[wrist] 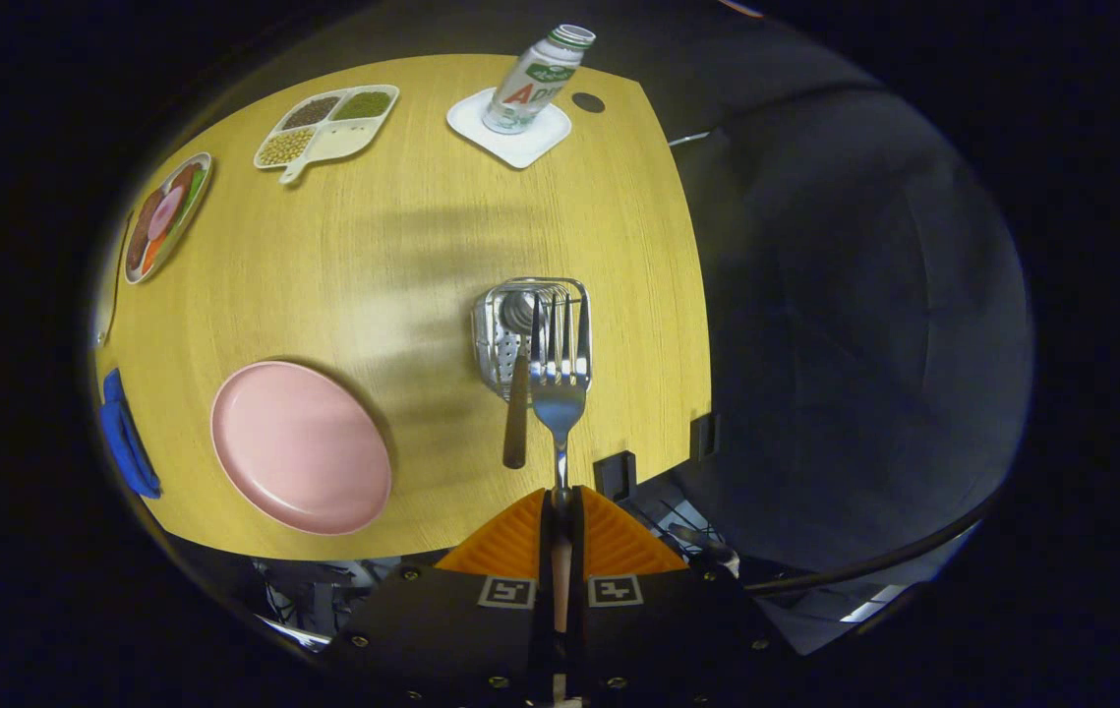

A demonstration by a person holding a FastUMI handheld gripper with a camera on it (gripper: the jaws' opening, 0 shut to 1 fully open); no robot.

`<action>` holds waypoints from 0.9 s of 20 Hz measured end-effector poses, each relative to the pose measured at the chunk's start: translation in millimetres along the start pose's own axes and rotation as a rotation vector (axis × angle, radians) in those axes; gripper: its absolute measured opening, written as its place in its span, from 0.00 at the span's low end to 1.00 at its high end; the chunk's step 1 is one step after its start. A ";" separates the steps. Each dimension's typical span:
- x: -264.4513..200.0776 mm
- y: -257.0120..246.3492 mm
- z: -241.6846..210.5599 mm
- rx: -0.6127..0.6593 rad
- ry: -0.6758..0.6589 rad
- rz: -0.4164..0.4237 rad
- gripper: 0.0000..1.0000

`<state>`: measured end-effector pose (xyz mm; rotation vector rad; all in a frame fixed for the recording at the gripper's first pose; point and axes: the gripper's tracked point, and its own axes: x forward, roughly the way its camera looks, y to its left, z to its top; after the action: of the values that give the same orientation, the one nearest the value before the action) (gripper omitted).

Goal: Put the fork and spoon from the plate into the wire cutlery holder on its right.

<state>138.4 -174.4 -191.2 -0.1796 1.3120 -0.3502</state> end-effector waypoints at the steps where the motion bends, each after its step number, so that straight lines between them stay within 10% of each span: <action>1: 5.5 -3.7 1.6 0.001 0.011 0.012 0.05; 18: 69.5 -1.5 15.9 -0.092 0.206 0.120 0.05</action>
<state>168.4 -201.3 -250.1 -0.1434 1.5363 -0.2101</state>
